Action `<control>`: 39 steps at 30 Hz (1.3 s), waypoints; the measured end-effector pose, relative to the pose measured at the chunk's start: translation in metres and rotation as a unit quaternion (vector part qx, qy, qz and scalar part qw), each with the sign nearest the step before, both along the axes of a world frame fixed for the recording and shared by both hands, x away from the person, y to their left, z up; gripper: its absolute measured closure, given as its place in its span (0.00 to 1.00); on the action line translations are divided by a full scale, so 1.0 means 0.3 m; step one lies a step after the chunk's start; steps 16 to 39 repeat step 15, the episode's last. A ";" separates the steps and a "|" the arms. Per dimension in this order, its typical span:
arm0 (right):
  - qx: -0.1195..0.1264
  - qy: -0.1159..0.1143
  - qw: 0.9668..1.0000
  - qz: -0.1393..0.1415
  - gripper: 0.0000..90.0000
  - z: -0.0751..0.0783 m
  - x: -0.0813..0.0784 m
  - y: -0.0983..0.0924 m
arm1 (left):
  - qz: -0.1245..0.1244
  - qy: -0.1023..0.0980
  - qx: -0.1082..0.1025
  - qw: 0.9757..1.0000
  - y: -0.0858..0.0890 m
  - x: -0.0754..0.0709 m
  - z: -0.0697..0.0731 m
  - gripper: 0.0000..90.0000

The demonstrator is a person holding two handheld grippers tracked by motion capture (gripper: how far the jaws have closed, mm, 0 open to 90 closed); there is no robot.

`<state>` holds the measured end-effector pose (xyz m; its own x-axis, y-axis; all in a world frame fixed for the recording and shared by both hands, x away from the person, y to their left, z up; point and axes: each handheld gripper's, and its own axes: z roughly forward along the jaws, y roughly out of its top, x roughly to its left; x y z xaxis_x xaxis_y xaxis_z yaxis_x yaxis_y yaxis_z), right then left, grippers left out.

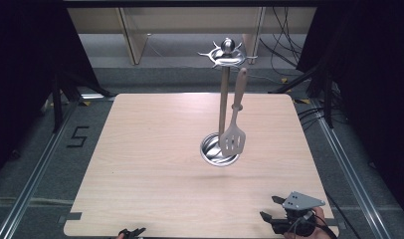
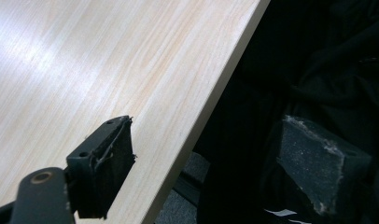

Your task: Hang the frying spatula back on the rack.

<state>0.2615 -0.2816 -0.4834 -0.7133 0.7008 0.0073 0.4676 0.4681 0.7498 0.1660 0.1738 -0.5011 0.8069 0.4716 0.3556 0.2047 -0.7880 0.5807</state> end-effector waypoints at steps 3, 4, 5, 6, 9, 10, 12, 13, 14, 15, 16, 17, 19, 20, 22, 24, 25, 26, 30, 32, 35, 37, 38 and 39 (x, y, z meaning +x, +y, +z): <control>0.004 0.010 1.000 -0.005 0.37 0.000 -0.008 0.005 | 0.000 0.000 0.000 1.000 0.000 0.000 0.000 0.19; 0.006 0.007 1.000 -0.006 0.37 0.000 -0.009 0.005 | 0.000 0.000 0.000 1.000 0.000 0.000 0.000 0.19; 0.001 0.002 1.000 -0.002 0.37 0.000 -0.006 0.003 | 0.000 0.000 0.000 1.000 0.000 0.000 0.000 0.19; 0.000 0.001 1.000 -0.002 0.37 0.001 -0.006 0.002 | 0.000 0.000 0.000 1.000 0.000 0.000 0.000 0.19; -0.001 -0.004 1.000 0.001 0.36 0.001 -0.006 0.002 | 0.000 0.000 0.000 1.000 0.000 0.000 0.000 0.19; -0.001 -0.004 1.000 0.001 0.36 0.001 -0.007 0.002 | 0.000 0.000 0.000 1.000 0.000 0.000 0.000 0.19; -0.001 -0.002 1.000 0.000 0.36 0.002 -0.008 0.003 | 0.000 0.000 0.000 1.000 0.000 0.000 0.000 0.19; -0.001 -0.002 1.000 0.001 0.36 0.002 -0.009 0.003 | 0.000 0.000 0.000 1.000 0.000 0.000 0.000 0.19; -0.002 -0.003 1.000 0.003 0.36 0.001 -0.008 0.003 | 0.000 0.000 0.000 1.000 0.000 0.000 0.000 0.19; -0.001 -0.002 1.000 0.003 0.36 0.001 -0.008 0.003 | 0.001 0.001 0.000 1.000 0.000 0.000 0.000 0.19; -0.001 -0.002 1.000 0.003 0.36 0.001 -0.008 0.003 | 0.001 0.001 0.000 1.000 0.000 0.000 0.000 0.19; -0.001 -0.002 1.000 0.003 0.36 0.001 -0.008 0.003 | 0.001 0.001 0.000 1.000 0.000 0.000 0.000 0.19; -0.001 -0.002 1.000 0.003 0.36 0.001 -0.008 0.003 | 0.001 0.001 0.000 1.000 0.000 0.000 0.000 0.19; -0.001 -0.002 1.000 0.003 0.36 0.001 -0.008 0.003 | 0.001 0.001 0.000 1.000 0.000 0.000 0.000 0.19; -0.001 -0.002 1.000 0.003 0.36 0.001 -0.008 0.003 | 0.001 0.001 0.000 1.000 0.000 0.000 0.000 0.19; -0.001 -0.002 1.000 0.003 0.36 0.001 -0.008 0.003 | 0.001 0.001 0.000 1.000 0.000 0.000 0.000 0.19; -0.001 -0.002 1.000 0.003 0.36 0.001 -0.008 0.003 | 0.001 0.001 0.000 1.000 0.000 0.000 0.000 0.19; -0.001 -0.002 1.000 0.003 0.36 0.001 -0.008 0.003 | 0.001 0.001 0.000 1.000 0.000 0.000 0.000 0.19; -0.001 -0.002 1.000 0.003 0.36 0.001 -0.008 0.003 | 0.001 0.001 0.000 1.000 0.000 0.000 0.000 0.19; -0.001 -0.002 1.000 0.003 0.36 0.001 -0.008 0.003 | 0.001 0.001 0.000 1.000 0.000 0.000 0.000 0.19; -0.001 -0.002 1.000 0.003 0.36 0.001 -0.008 0.003 | 0.001 0.001 0.000 1.000 0.000 0.000 0.000 0.19; -0.001 -0.002 1.000 0.003 0.36 0.001 -0.008 0.003 | 0.001 0.001 0.000 1.000 0.000 0.000 0.000 0.19; -0.001 -0.002 1.000 0.003 0.36 0.001 -0.008 0.003 | 0.001 0.001 0.000 1.000 0.000 0.000 0.000 0.19; -0.001 -0.002 1.000 0.003 0.36 0.001 -0.008 0.003 | 0.001 0.001 0.000 1.000 0.000 0.000 0.000 0.19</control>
